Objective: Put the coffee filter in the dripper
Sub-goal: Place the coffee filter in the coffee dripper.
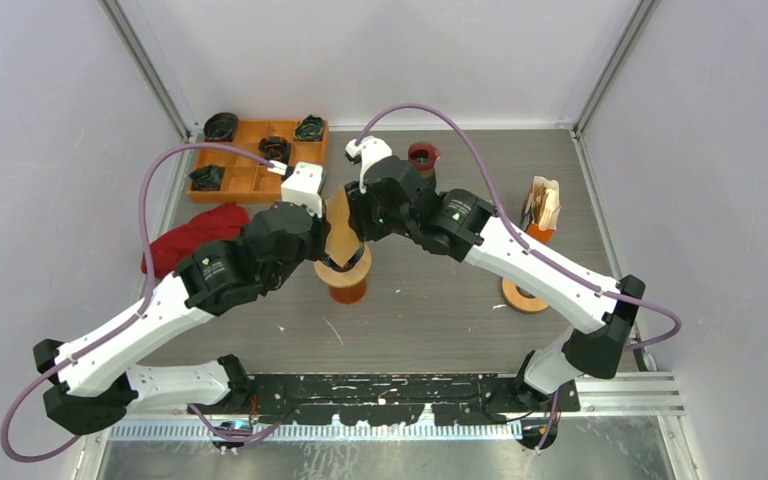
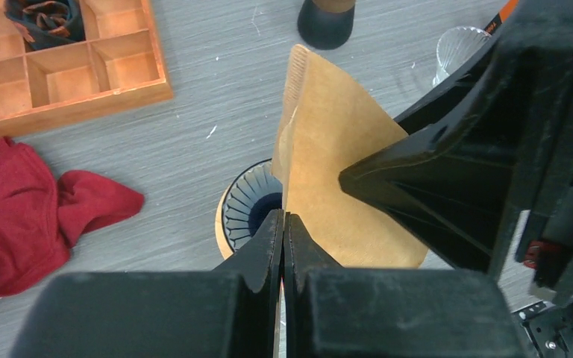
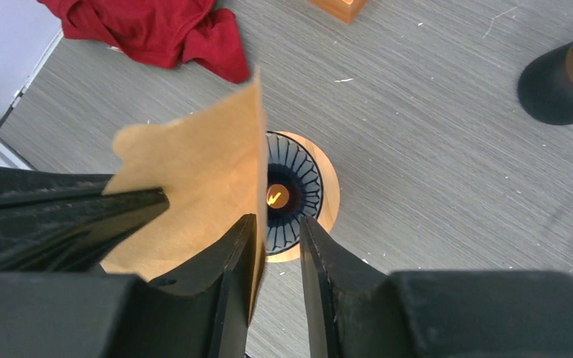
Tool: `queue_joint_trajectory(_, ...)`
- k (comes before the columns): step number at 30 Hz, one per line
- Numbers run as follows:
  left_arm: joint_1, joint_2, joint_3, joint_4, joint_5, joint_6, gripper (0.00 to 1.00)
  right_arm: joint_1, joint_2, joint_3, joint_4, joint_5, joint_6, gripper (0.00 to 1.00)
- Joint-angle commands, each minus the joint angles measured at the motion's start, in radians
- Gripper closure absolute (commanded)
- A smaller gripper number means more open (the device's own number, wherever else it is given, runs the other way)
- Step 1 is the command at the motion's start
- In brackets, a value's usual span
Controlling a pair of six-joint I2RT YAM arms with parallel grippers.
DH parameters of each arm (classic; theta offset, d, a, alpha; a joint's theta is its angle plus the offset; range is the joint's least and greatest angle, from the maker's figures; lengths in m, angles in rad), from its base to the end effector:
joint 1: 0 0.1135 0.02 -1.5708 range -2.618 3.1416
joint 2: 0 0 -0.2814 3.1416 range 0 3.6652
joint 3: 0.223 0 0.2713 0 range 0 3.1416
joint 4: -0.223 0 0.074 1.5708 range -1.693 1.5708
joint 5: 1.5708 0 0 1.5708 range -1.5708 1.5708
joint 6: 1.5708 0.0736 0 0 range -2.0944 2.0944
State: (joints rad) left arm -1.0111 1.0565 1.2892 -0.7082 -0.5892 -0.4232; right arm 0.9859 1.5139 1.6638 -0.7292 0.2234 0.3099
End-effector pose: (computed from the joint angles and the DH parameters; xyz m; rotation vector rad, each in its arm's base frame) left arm 0.1649 -0.1862 0.4160 0.2189 1.9641 -0.3345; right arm 0.2226 0.3067 0.4135 -0.5967 2.0956 0.5153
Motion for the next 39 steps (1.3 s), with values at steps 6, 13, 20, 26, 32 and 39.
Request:
queue_joint_trajectory(6, 0.037, 0.02, 0.097, -0.086, 0.055, -0.03, 1.0, -0.046, 0.011, 0.036, 0.043, -0.073, -0.01, 0.81)
queue_joint_trajectory(13, 0.096, 0.03, 0.114, -0.142, 0.124, -0.034, 1.0, -0.074, 0.005, 0.031, 0.015, -0.106, -0.017, 0.88)
queue_joint_trajectory(20, 0.151, 0.051, 0.139, -0.193, 0.199, -0.023, 1.0, -0.086, 0.017, 0.051, -0.011, -0.144, -0.036, 0.88)
queue_joint_trajectory(26, 0.17, 0.08, 0.144, -0.197, 0.253, -0.022, 1.0, -0.085, 0.035, 0.057, -0.009, -0.193, -0.037, 0.81)
queue_joint_trajectory(32, 0.186, 0.113, 0.153, -0.213, 0.267, -0.019, 1.0, -0.086, 0.056, 0.047, -0.006, -0.202, -0.038, 0.77)
queue_joint_trajectory(39, 0.22, 0.117, 0.118, -0.186, 0.292, -0.019, 1.0, -0.087, 0.076, 0.034, -0.003, -0.198, -0.044, 0.84)
